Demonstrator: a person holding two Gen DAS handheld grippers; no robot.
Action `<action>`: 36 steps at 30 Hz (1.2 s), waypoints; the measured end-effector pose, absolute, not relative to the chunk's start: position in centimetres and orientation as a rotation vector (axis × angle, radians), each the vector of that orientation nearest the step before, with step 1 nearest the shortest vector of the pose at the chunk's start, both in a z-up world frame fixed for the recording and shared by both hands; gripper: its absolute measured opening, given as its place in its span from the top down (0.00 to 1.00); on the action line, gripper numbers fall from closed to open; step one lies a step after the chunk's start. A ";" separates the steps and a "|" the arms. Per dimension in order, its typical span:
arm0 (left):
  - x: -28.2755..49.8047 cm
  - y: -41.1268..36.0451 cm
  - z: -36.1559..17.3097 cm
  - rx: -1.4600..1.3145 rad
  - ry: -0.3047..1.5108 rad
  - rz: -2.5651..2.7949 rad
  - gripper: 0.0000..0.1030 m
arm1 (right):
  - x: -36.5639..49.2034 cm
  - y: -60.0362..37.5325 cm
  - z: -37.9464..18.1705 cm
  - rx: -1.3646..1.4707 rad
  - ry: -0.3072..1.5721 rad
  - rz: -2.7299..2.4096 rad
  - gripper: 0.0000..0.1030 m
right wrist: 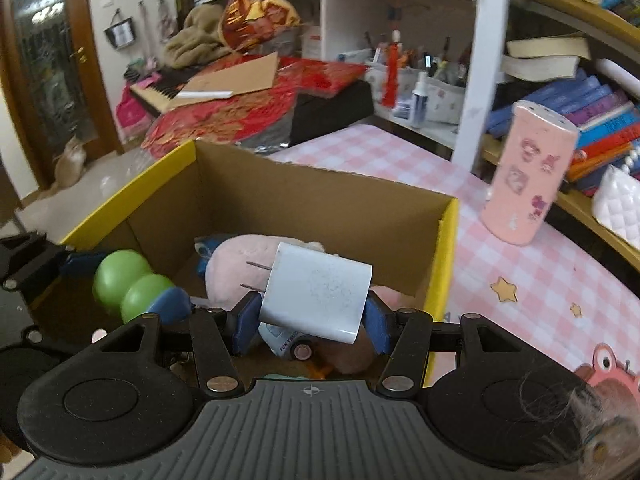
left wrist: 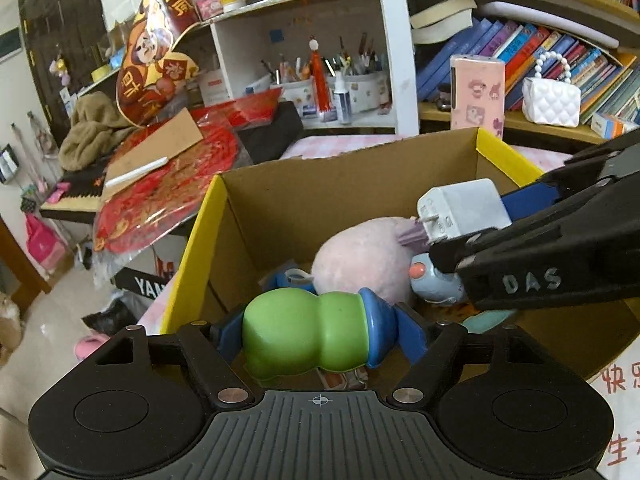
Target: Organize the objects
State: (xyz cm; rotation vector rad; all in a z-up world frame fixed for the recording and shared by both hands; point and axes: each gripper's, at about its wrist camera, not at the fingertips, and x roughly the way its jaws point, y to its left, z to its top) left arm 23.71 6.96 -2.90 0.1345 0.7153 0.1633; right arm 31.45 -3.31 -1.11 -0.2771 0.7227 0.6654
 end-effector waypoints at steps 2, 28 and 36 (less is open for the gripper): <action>23.7 6.9 -2.9 0.135 0.712 0.164 0.23 | 31.5 -2.9 -1.4 -0.327 0.728 0.684 0.50; 18.5 7.2 1.1 0.036 0.544 0.136 0.08 | 26.1 -8.5 3.3 0.030 0.619 0.551 0.36; 14.6 7.7 1.6 0.007 0.534 0.106 0.08 | 20.6 -10.0 3.8 0.034 0.558 0.425 0.34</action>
